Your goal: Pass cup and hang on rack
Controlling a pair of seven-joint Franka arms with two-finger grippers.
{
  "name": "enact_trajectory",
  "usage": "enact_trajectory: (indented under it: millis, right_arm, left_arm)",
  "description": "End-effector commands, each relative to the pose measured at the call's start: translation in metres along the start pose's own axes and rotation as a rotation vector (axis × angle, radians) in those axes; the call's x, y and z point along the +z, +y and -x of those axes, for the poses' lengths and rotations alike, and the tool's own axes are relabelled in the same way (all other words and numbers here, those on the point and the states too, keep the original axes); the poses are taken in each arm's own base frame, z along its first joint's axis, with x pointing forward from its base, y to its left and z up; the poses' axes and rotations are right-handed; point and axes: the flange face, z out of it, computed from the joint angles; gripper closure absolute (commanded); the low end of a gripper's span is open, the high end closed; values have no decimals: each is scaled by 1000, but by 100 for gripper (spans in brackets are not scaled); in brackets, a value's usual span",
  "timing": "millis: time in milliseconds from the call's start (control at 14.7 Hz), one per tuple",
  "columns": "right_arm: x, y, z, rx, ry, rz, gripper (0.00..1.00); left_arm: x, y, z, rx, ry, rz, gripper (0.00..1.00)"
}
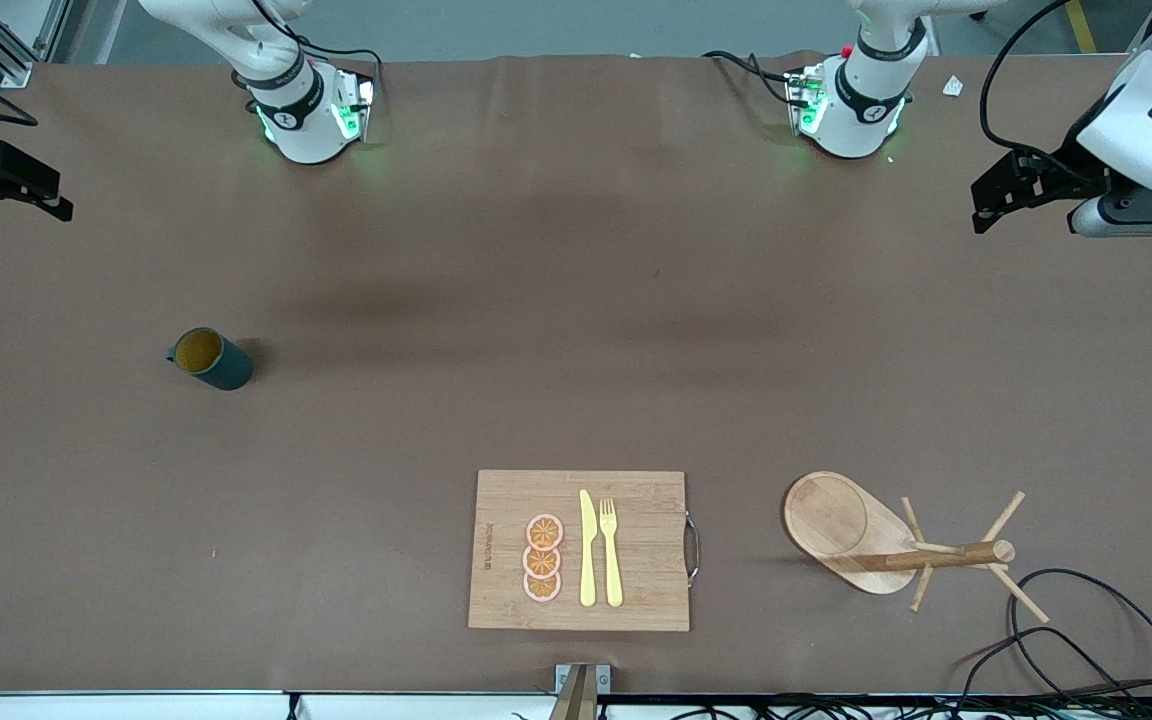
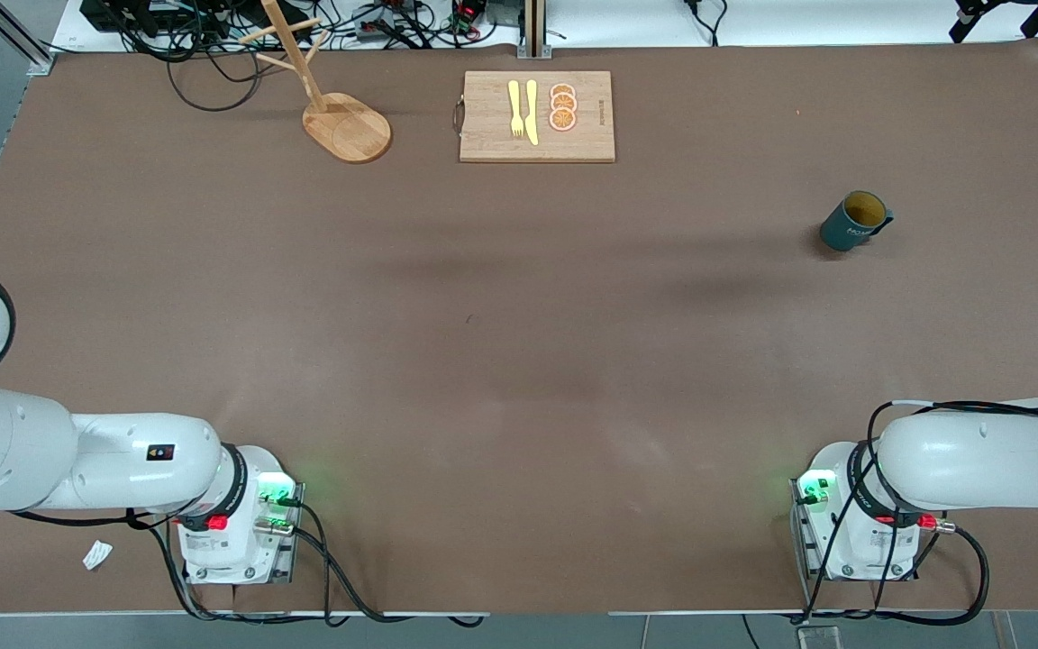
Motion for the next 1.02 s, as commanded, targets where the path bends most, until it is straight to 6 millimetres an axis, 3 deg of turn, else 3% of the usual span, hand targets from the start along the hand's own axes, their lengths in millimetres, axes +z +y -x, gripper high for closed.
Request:
enact_trajectory:
  millis: [0, 681, 818, 954]
  right_arm:
    - [-4, -4, 6, 4, 6, -11, 0]
    - [-9, -4, 5, -6, 13, -8, 0]
    - [8, -1, -9, 1, -18, -9, 0]
    - [50, -1, -38, 0, -102, -14, 0]
  left_arm:
    - [0, -1, -5, 21, -16, -3, 0]
    - [-5, -3, -7, 18, -6, 1, 0]
    - [-3, -2, -8, 21, -9, 1, 0]
    - [-4, -3, -8, 18, -7, 1, 0]
